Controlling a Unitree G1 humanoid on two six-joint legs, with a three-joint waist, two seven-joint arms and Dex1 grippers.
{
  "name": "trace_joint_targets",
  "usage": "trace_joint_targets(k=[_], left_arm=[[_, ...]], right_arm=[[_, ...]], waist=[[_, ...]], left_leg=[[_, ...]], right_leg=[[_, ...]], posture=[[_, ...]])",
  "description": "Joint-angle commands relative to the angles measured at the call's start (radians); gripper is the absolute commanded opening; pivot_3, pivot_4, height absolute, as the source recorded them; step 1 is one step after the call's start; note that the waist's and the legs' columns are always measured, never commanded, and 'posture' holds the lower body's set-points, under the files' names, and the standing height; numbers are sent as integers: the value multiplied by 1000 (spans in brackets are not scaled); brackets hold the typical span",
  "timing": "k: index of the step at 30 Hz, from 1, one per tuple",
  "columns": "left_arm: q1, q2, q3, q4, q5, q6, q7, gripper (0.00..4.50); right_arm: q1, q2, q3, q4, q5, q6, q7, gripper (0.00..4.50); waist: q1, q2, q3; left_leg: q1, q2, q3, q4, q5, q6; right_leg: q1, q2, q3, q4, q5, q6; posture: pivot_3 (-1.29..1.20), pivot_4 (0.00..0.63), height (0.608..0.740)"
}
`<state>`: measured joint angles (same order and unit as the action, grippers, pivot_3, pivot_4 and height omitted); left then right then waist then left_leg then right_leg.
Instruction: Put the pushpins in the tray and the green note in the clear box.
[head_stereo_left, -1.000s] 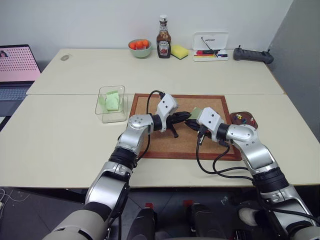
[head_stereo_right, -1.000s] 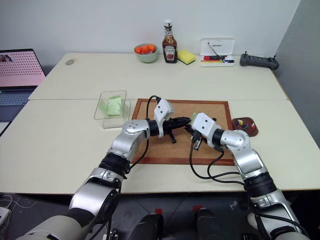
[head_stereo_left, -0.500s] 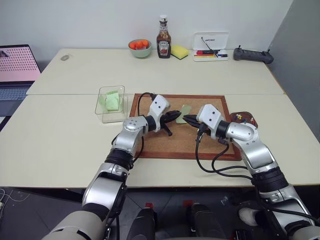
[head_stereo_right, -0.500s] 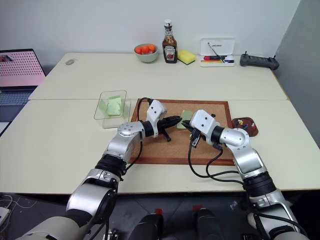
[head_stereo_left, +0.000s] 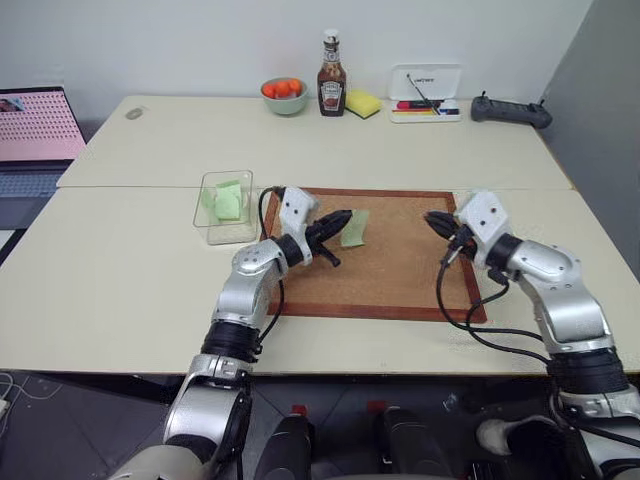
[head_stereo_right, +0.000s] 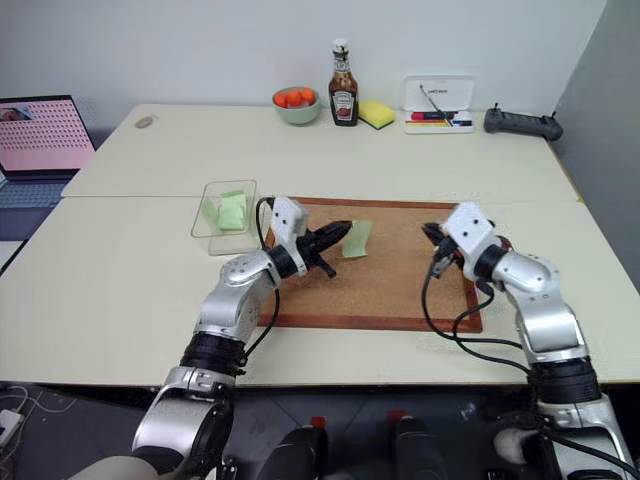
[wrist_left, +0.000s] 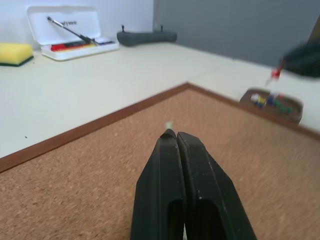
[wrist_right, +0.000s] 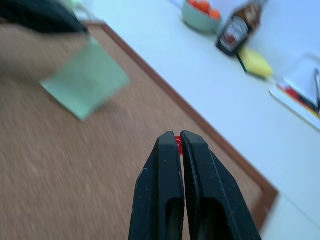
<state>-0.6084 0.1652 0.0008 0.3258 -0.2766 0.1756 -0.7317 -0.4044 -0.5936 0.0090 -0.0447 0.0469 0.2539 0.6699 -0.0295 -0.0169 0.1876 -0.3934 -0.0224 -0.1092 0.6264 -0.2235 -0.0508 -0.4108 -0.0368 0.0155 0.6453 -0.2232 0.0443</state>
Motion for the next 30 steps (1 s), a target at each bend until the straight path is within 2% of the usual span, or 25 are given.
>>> trace_joint_targets(k=[1, 7, 14, 16, 19, 21, 24, 30], left_arm=[[15, 12, 10, -123, -42, 45, 3, 65], [32, 36, 25, -154, -50, 72, 16, 65], [56, 55, 31, -173, -48, 76, 34, 65], [66, 61, 31, -184, -48, 79, 39, 0], [78, 71, 36, -208, -54, 90, 45, 0], [85, 81, 41, -224, -58, 99, 47, 0], [98, 102, 45, -245, -58, 112, 44, 0], [138, 185, 85, -318, -69, 148, 33, 0]], right_arm=[[-7, -47, -37, 50, -61, -10, -62, 0], [-66, -76, -15, 238, -151, -52, -152, 0], [-132, -75, 10, 394, -200, -88, -189, 0], [-138, -77, 16, 412, -208, -87, -189, 509], [-139, -77, 12, 415, -206, -86, -186, 1023], [-137, -78, 11, 409, -203, -81, -180, 1607], [-130, -80, 8, 387, -200, -72, -170, 2247], [-126, -92, -52, 281, -151, -42, -159, 3414]], waist=[[-4, 0, 0], [-4, 0, 0], [-2, 0, 0], [-2, 0, 0], [-2, 0, 0], [-3, 0, 0], [-3, 0, 0], [-4, 0, 0]], left_leg=[[1, 0, 1, 0, 0, 0], [3, 0, 2, 1, 0, 0], [3, 0, 2, 1, 0, 0], [2, 0, 2, 1, 0, 0], [2, 0, 2, 1, 0, 0], [2, 0, 2, 1, 0, 0], [2, 0, 2, 1, 0, 0], [2, 0, 2, 1, 0, 0]], right_leg=[[0, 0, 1, 0, 0, 0], [2, 1, 1, 1, 0, 0], [2, 1, 1, 0, 0, 0], [2, 1, 1, 0, 0, 0], [2, 1, 1, 0, 0, 0], [2, 1, 1, 0, 0, 0], [2, 1, 1, 0, 0, 0], [2, 1, 1, 0, 0, 0]], posture=[[0, 150, 740], [0, 150, 740], [0, 150, 740], [0, 150, 740], [0, 150, 740], [0, 150, 740], [0, 150, 740], [0, 150, 740]])
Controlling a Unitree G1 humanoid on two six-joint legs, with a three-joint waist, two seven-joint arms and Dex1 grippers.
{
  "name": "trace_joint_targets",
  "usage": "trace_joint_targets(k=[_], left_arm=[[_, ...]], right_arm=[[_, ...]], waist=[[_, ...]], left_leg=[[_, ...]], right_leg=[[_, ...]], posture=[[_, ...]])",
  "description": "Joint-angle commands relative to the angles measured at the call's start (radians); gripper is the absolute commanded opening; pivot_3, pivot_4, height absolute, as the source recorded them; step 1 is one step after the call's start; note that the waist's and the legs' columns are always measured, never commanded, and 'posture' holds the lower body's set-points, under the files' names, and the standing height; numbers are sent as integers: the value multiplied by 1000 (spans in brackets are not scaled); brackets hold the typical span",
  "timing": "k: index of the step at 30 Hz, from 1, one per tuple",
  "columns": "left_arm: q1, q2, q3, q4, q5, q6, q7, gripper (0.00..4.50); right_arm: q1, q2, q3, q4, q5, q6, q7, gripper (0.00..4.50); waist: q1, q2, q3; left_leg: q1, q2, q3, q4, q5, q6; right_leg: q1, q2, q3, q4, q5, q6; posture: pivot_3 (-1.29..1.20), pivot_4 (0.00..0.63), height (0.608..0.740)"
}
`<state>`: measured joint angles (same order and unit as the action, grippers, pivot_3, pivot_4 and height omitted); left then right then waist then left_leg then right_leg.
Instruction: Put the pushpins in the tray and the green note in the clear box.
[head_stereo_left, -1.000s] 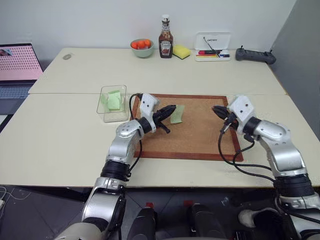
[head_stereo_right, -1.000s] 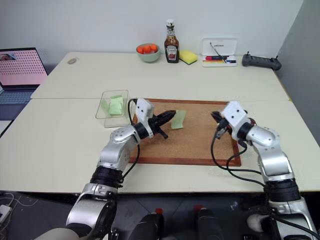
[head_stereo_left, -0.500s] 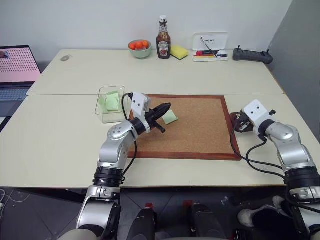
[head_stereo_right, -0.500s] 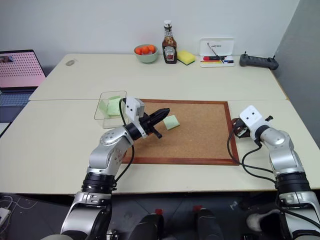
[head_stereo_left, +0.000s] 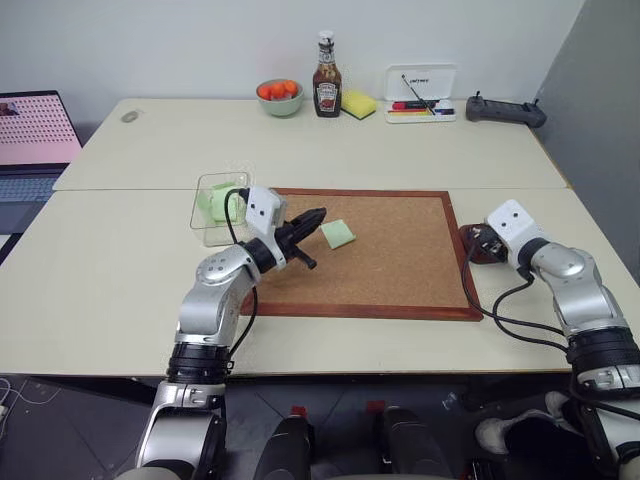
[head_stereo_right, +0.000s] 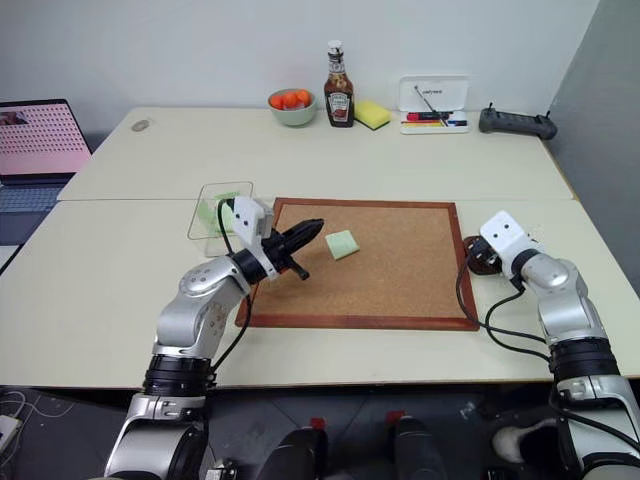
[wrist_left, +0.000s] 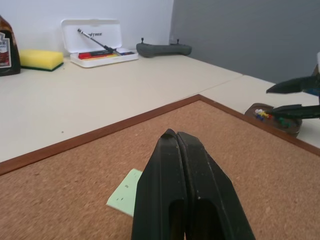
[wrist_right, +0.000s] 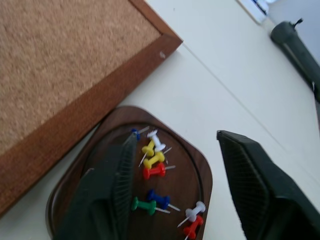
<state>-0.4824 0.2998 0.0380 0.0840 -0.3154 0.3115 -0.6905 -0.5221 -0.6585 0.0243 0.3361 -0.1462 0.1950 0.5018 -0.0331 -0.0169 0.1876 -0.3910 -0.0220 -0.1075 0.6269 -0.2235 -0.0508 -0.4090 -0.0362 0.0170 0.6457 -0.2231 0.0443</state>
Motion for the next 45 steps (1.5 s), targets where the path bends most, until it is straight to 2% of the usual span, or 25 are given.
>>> trace_joint_targets(k=[1, 4, 9, 14, 18, 25, 33, 36, 45], left_arm=[[19, 66, 59, -85, -36, 19, -8, 0], [49, 125, 87, -110, -48, 40, -23, 0], [127, 231, 99, -133, -36, 42, -71, 0], [182, 274, 81, -160, -26, 27, -93, 0], [213, 278, 63, -186, -15, 28, -97, 0], [236, 297, 51, -216, -26, 49, -118, 0], [240, 303, 47, -216, -23, 46, -117, 0], [244, 301, 41, -217, -18, 41, -116, 0], [246, 294, 27, -210, -15, 31, -118, 0]], right_arm=[[-9, -26, -78, -124, 60, 29, 16, 3617], [-6, -4, -87, -209, 140, 55, 88, 3617], [-8, 72, -33, -315, 223, 101, 162, 3617], [-7, 129, 75, -331, 207, 56, 220, 3617], [-72, 189, 233, -238, 96, -74, 235, 3617], [-177, 276, 339, -39, 0, -198, 229, 3617], [-308, 348, 390, 204, -86, -313, 200, 3617], [-350, 365, 397, 277, -116, -340, 186, 3137], [-399, 384, 391, 332, -150, -339, 198, 1201]], waist=[[-1, 0, 0], [-1, 0, 0], [-2, 0, 0], [1, 0, 0], [2, 0, 0], [-1, 0, 0], [0, 0, 0], [-1, 0, 0], [-1, 0, 0]], left_leg=[[0, 0, 0, 0, 0, 0], [0, 0, 0, 0, 0, 0], [0, 1, 0, 0, 0, 0], [0, 1, -1, 0, 0, 0], [-1, 0, -1, 0, 0, 0], [-1, 1, -1, 0, 0, 0], [-1, 1, -1, -1, 0, 0], [-1, 1, -1, -1, 0, 0], [-1, 1, -1, -1, 0, 0]], right_leg=[[0, 0, 0, 0, 0, 0], [0, 0, 0, 0, 0, 0], [0, 0, 0, 0, 0, 0], [0, 0, -1, 0, 0, 0], [-1, 0, -1, -1, 0, 0], [-1, 0, -1, 0, 0, -1], [-2, 0, -1, 0, 0, -1], [-2, 0, -1, 0, 0, -1], [-2, 0, -1, 0, 1, -2]], posture=[[0, 150, 740], [0, 150, 740], [0, 150, 740], [0, 150, 740], [0, 150, 740], [0, 150, 740], [0, 150, 740], [0, 150, 740], [0, 150, 740]])
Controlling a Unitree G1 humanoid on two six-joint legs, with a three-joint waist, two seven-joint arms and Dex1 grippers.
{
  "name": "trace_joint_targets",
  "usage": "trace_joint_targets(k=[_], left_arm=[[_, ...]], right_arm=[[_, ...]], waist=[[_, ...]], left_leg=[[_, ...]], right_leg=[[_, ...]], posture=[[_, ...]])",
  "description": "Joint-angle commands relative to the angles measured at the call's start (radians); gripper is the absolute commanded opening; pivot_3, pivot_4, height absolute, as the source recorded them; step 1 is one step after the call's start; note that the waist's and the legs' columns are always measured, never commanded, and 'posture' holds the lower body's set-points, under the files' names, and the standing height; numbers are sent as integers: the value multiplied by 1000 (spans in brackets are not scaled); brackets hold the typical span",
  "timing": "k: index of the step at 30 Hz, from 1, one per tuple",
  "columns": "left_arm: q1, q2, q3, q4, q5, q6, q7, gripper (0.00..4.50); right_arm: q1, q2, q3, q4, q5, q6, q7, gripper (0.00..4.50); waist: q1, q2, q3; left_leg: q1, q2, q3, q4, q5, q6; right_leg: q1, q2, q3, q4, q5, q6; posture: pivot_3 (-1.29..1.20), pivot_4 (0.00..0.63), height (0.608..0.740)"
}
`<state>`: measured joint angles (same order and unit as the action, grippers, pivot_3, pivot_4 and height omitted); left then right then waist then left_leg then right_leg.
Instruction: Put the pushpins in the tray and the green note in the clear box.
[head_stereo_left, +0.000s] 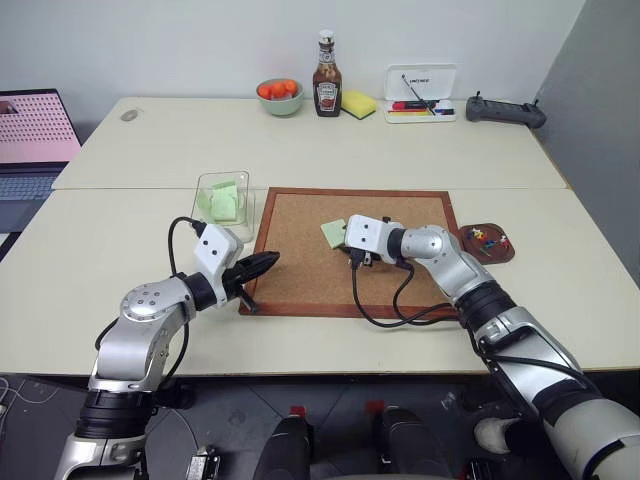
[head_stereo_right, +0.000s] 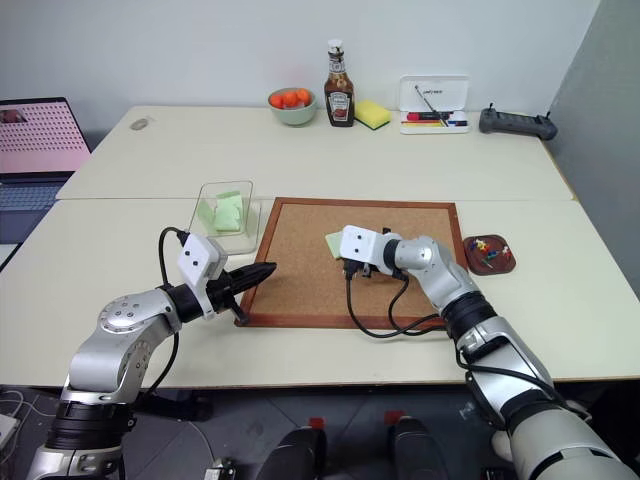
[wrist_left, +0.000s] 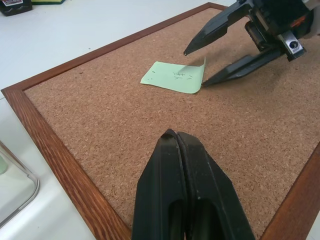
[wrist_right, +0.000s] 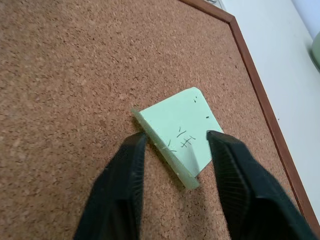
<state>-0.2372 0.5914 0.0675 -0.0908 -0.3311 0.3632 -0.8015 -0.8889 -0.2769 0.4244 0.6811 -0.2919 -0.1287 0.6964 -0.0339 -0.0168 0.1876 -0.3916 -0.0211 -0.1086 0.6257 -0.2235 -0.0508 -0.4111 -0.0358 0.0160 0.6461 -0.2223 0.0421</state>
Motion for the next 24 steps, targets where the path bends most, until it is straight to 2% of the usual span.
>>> trace_joint_targets(k=[1, 3, 6, 14, 19, 20, 24], left_arm=[[0, 2, -3, -34, 0, -21, -7, 0], [-5, 2, -4, -28, -1, -22, -9, 0], [-11, 0, -2, -18, -4, -23, -11, 0], [-26, -28, 30, 3, -42, 8, 9, 0], [-69, -98, 88, 14, -152, 126, 71, 0], [-84, -116, 101, 9, -189, 162, 80, 362], [-123, -167, 111, -16, -290, 279, 105, 1014]], right_arm=[[-31, 2, -8, -17, -6, -14, 8, 987], [-29, 1, -5, -26, -10, -14, 16, 483], [-17, -4, 1, -48, -14, -21, 32, 31], [42, -44, 3, -163, -14, -65, 72, 31], [89, -117, 10, -257, -56, -148, 54, 31], [92, -133, 11, -266, -70, -170, 43, 0], [96, -173, 16, -285, -112, -236, 6, 0]], waist=[[0, 0, 0], [0, 0, 0], [0, 0, 0], [0, 0, 0], [2, 0, 0], [1, 0, 0], [1, 0, 0]], left_leg=[[0, 0, 0, 0, 0, 0], [0, 0, 0, 0, 0, 0], [0, 0, 0, 0, 0, 0], [0, 0, 0, 0, 0, 0], [-1, 0, 0, 0, 0, 0], [-1, 0, 0, 0, 0, 0], [-1, 0, 0, 1, 0, 0]], right_leg=[[0, 0, 0, 0, 0, 0], [0, 0, 0, 0, 0, 0], [0, 0, 0, 0, 0, 0], [0, 0, 0, 0, 0, 0], [0, 0, 0, 0, -1, 1], [0, 0, 0, 0, -1, 1], [0, 0, 0, 0, -1, 2]], posture=[[0, 150, 740], [0, 150, 740], [0, 150, 740], [0, 150, 740], [0, 150, 740], [0, 150, 740], [0, 150, 740]])
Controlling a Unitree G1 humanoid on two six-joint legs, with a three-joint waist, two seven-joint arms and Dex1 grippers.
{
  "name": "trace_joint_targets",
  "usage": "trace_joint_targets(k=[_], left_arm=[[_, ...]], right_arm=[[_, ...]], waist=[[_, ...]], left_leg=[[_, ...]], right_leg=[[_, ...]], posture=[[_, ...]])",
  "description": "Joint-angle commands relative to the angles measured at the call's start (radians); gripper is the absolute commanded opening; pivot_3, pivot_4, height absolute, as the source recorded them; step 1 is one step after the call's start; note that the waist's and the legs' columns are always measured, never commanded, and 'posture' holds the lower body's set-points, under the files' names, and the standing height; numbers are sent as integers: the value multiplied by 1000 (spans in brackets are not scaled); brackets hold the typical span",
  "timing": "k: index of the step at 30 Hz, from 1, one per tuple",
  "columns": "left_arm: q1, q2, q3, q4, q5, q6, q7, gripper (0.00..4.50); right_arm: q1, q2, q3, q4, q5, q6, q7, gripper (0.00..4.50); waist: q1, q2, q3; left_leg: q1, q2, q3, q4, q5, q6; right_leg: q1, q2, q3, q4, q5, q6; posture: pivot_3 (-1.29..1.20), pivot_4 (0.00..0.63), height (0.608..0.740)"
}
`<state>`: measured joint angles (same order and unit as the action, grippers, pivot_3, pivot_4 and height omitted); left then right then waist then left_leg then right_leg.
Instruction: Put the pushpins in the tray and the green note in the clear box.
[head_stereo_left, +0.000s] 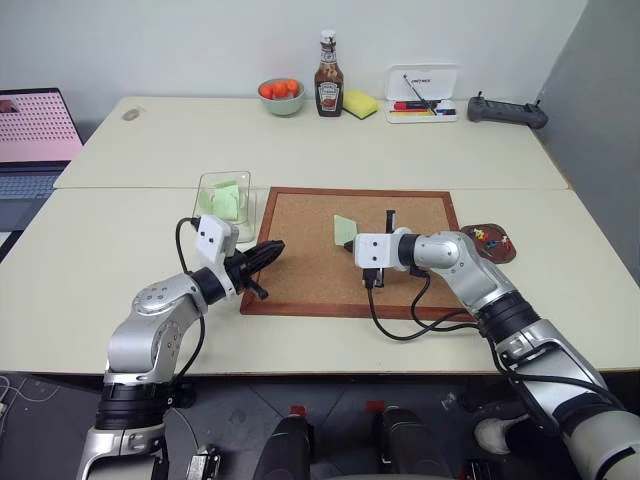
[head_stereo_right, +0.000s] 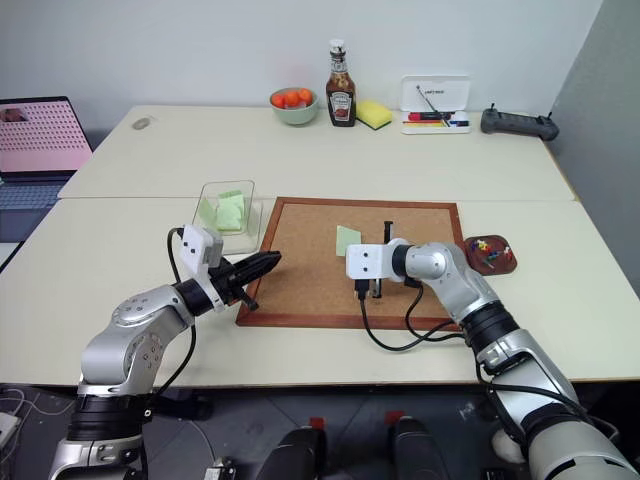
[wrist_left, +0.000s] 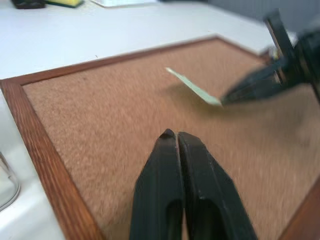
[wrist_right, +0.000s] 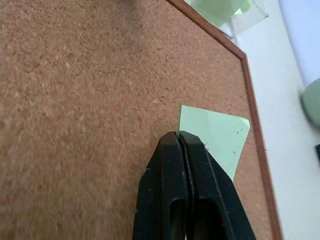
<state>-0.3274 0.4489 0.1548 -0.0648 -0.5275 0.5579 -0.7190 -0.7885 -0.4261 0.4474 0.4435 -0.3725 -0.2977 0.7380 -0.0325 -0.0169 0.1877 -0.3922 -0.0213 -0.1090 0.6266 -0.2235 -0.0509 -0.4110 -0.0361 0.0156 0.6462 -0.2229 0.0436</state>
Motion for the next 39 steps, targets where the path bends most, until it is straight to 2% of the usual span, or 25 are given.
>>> trace_joint_targets(k=[1, 7, 14, 21, 28, 32, 39], left_arm=[[-44, -36, 23, -39, -109, 110, 31, 1202], [-116, -107, -6, -6, -169, 215, 67, 2287], [-222, -195, -43, 154, -90, 186, 143, 3523], [-328, -252, -44, 348, -36, 127, 164, 3523], [-370, -267, -46, 415, -44, 142, 128, 3523], [-382, -263, -51, 433, -35, 135, 110, 2921], [-382, -259, -49, 444, -28, 140, 106, 1454]], right_arm=[[-3, -29, -5, -49, -39, -78, -42, 0], [0, -41, 8, -44, -75, -139, -67, 0], [0, -27, 11, -45, -89, -156, -68, 0], [2, -18, 12, -55, -87, -148, -63, 0], [9, -17, 8, -68, -84, -139, -58, 0], [10, -16, 9, -73, -81, -138, -55, 0], [8, -12, 8, -74, -78, -136, -53, 0]], waist=[[-1, 0, 0], [-2, 0, 0], [0, -1, 0], [1, -1, 0], [-1, -1, 0], [-1, -1, 0], [-1, -1, 0]], left_leg=[[0, 0, 0, 0, 0, 0], [0, 0, 0, 0, 0, 0], [0, -1, 0, 0, 0, 0], [0, -1, 0, 0, 0, -1], [0, -1, 0, 0, 1, -1], [0, -1, 0, 0, 1, -1], [0, -1, 0, 0, 1, -1]], right_leg=[[0, 0, 0, 0, 0, 0], [0, 0, 0, 0, 0, 0], [1, 0, 1, 0, 0, 0], [1, 0, 1, 0, 1, -1], [1, 0, 1, 0, 1, -1], [1, 0, 1, 0, 0, 0], [1, 0, 1, 0, 0, 0]], posture=[[0, 150, 740], [0, 150, 740], [0, 150, 740], [0, 150, 740], [0, 150, 740], [0, 150, 740], [0, 150, 740]])
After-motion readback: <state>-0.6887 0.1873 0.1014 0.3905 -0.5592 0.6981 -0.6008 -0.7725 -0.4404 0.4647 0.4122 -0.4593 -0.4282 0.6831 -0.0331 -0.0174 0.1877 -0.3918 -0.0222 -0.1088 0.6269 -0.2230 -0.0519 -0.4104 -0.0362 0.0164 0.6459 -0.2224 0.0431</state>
